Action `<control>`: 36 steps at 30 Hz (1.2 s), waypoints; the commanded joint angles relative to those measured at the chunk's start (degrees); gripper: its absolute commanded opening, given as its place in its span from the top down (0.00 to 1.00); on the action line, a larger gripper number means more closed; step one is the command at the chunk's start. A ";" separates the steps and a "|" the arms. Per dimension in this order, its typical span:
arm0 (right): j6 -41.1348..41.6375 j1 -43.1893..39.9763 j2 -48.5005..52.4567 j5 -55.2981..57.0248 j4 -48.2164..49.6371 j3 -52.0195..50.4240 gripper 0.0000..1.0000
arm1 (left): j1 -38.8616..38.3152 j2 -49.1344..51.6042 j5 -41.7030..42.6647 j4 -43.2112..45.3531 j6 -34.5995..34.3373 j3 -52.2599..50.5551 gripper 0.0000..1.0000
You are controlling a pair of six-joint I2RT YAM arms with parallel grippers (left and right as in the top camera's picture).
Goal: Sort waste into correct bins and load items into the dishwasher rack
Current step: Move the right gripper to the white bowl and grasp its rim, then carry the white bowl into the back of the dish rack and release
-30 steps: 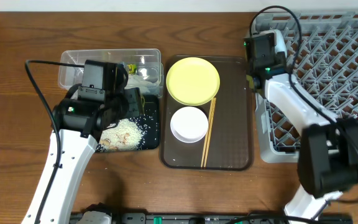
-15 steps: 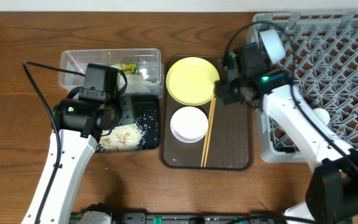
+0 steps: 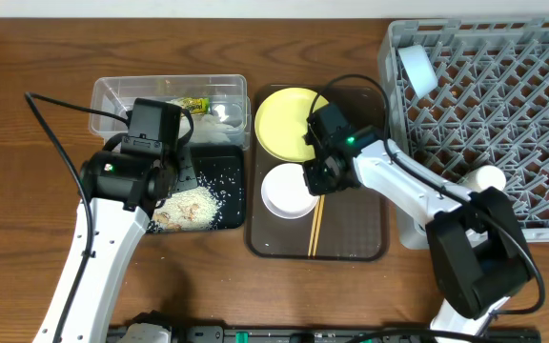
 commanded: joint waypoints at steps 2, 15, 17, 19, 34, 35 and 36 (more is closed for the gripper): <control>1.64 0.09 -1.01 1.79 0.66 0.81 0.99 | 0.24 -0.02 -1.38 -0.15 -0.72 -0.11 0.44; -3.50 -10.84 -16.41 28.68 5.46 5.86 0.99 | 0.24 0.00 -1.38 -0.07 -0.72 -0.11 0.44; -6.54 -13.05 -18.10 35.10 9.25 5.86 0.99 | 0.24 0.00 -1.38 0.31 -0.72 -0.11 0.44; -10.43 -15.28 -19.02 40.52 13.99 5.86 0.99 | 0.24 0.00 -1.36 0.59 -0.74 -0.11 0.40; -34.18 -31.06 -7.63 62.84 52.33 5.84 0.99 | 0.24 0.00 -1.36 0.98 -0.74 -0.11 0.39; -35.93 -31.50 -6.36 63.28 55.01 5.84 0.99 | 0.24 0.00 -1.36 0.98 -0.74 -0.11 0.39; -37.83 -31.82 -5.07 63.41 57.44 5.84 0.99 | 0.24 0.00 -1.36 0.98 -0.74 -0.11 0.39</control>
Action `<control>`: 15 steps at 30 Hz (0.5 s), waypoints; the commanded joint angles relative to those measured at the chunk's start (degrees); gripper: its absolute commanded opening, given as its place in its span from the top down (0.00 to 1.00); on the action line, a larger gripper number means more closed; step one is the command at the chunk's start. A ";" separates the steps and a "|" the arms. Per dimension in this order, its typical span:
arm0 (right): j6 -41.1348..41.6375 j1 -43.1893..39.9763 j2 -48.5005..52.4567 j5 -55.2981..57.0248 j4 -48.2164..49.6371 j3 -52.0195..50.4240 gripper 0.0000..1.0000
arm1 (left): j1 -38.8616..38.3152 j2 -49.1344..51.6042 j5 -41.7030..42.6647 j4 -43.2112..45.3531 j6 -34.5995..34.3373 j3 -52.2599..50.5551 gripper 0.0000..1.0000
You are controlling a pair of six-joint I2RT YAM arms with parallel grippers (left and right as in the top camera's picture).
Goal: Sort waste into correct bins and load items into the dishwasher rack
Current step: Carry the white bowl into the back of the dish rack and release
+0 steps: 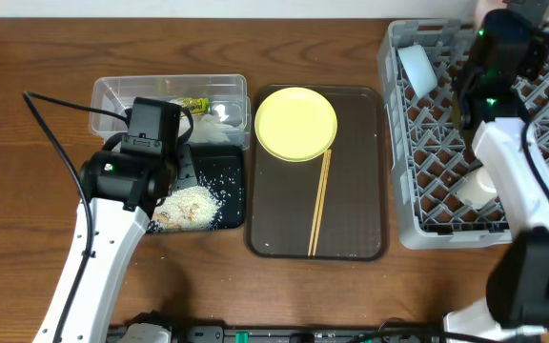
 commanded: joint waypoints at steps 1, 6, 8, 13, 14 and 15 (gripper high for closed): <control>-10.12 -1.31 4.74 4.50 5.84 0.33 0.99 | 0.24 0.00 -0.85 -0.13 -0.57 -0.09 0.39; -14.03 -1.66 11.17 4.46 14.29 0.33 0.99 | 0.24 0.00 -0.85 -0.13 -0.57 -0.09 0.39; -16.35 -1.68 13.60 4.48 16.55 0.33 0.99 | 0.24 0.00 -0.85 -0.15 -0.57 -0.09 0.39; -21.75 -1.53 18.91 4.46 21.68 0.33 0.99 | 0.24 0.00 -0.85 -0.13 -0.57 -0.09 0.39; -22.18 -1.53 19.50 4.48 21.79 0.33 0.99 | 0.24 0.00 -0.85 -0.13 -0.57 -0.09 0.39; -22.18 -1.53 20.20 4.50 21.79 0.33 0.99 | 0.24 0.00 -0.85 -0.11 -0.57 -0.09 0.39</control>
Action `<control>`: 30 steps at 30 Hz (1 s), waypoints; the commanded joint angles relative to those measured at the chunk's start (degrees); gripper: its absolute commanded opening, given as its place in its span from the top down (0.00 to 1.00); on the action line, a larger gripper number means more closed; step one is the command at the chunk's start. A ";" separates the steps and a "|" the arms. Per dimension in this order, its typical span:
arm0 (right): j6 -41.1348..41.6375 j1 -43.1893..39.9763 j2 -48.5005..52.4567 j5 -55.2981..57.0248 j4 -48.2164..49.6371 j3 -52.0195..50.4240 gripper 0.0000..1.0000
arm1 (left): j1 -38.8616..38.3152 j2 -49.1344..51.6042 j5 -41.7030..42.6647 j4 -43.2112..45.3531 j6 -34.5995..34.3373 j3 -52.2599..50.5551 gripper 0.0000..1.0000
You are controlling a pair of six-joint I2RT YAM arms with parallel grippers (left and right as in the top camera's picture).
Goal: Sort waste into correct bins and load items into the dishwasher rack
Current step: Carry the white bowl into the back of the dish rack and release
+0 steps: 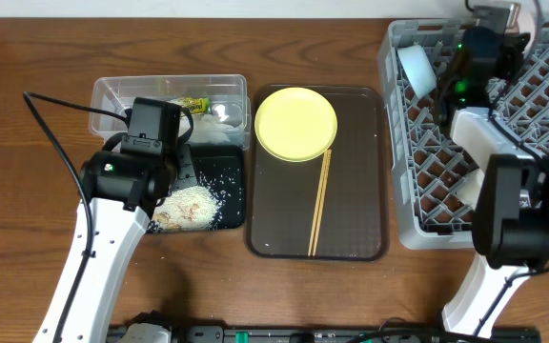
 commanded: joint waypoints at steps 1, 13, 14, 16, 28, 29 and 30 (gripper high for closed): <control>-3.74 -0.07 2.47 1.11 0.63 0.37 0.99 | 0.24 0.02 -0.68 -0.15 -0.57 -0.07 0.39; -3.45 1.20 4.50 1.90 -0.85 0.37 0.99 | 0.24 0.02 -0.68 -0.15 -0.57 -0.07 0.39; -3.45 1.49 4.50 1.95 -1.88 0.37 0.99 | 0.24 0.02 -0.68 -0.15 -0.57 -0.07 0.39; -2.82 2.12 4.50 2.23 -4.83 0.37 0.99 | 0.24 0.02 -0.68 -0.17 -0.57 -0.07 0.38; 17.27 4.61 -0.87 -6.10 -25.64 0.37 0.85 | 0.24 0.02 -0.68 -0.15 -0.57 -0.07 0.38; 18.95 4.57 -2.08 -8.87 -28.26 0.37 0.77 | 0.24 0.02 -0.68 -0.15 -0.57 -0.07 0.38; 19.96 4.57 -3.06 -11.28 -30.38 0.37 0.69 | 0.24 0.02 -0.68 -0.15 -0.57 -0.07 0.38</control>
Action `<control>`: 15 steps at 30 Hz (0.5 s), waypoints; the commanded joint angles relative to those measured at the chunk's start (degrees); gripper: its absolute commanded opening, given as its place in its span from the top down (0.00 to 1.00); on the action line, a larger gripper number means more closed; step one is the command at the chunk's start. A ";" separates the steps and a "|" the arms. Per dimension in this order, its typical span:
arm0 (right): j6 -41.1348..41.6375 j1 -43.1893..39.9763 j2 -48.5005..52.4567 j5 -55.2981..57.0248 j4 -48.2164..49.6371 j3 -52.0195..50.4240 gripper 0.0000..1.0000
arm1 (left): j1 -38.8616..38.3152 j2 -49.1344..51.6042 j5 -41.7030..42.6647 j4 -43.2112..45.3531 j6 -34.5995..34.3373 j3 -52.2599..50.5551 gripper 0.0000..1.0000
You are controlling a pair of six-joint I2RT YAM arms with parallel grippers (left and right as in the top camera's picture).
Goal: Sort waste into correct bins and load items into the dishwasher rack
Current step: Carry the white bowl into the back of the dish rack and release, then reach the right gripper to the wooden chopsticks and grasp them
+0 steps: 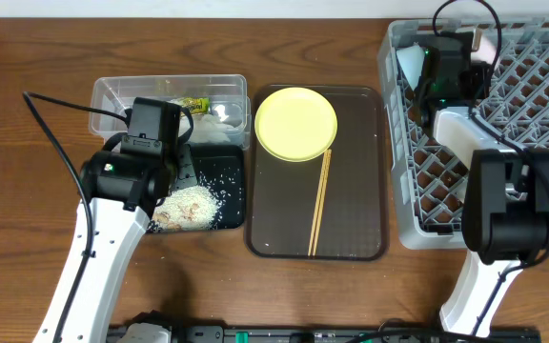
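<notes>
The yellow plate lies at the far end of the dark brown tray, and a pair of chopsticks runs down the tray's middle. The grey dishwasher rack stands at the right. A white cup-like item sits in its far left corner. My right gripper is right beside that item, its jaws hidden by the wrist. My left gripper hangs over the black bin; its jaws are hidden too. No white bowl shows on the tray.
A clear plastic bin at the far left holds a green-yellow wrapper and some crumpled pale waste. Spilled rice lies in the black bin. My right arm lies across the rack's left half. Bare wooden table surrounds everything.
My right gripper has moved left and slightly nearer inside the rack, from the far middle to the far left corner beside the white item. The left arm, plate and chopsticks are unchanged.
At first my right gripper was at a white bowl on the tray beside the plate. Then the bowl was gone from the tray and the gripper was over the far part of the rack. It has since moved left along the rack. The left arm stayed over the black bin throughout.
</notes>
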 commanded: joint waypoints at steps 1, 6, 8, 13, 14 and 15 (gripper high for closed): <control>8.39 0.59 -5.22 -12.33 -5.62 -0.24 0.64 | 0.24 0.02 -0.68 -0.15 -0.57 -0.07 0.38; 11.65 0.66 -11.30 -19.80 -15.74 -0.24 0.40 | 0.24 0.02 -0.68 -0.15 -0.57 -0.07 0.38; 12.17 1.16 -14.62 -23.80 -19.96 -0.24 0.38 | 0.24 0.02 -0.68 -0.15 -0.57 -0.07 0.38; 13.79 4.50 -22.71 -39.39 -29.11 -0.24 0.40 | 0.24 0.02 -0.68 -0.17 -0.55 -0.07 0.38; 15.21 5.57 -24.35 -44.24 -31.28 -0.24 0.40 | 0.24 0.02 -0.68 -0.17 -0.55 -0.07 0.38; 15.80 6.58 -25.46 -48.39 -33.16 -0.24 0.40 | 0.24 0.02 -0.68 -0.17 -0.55 -0.07 0.37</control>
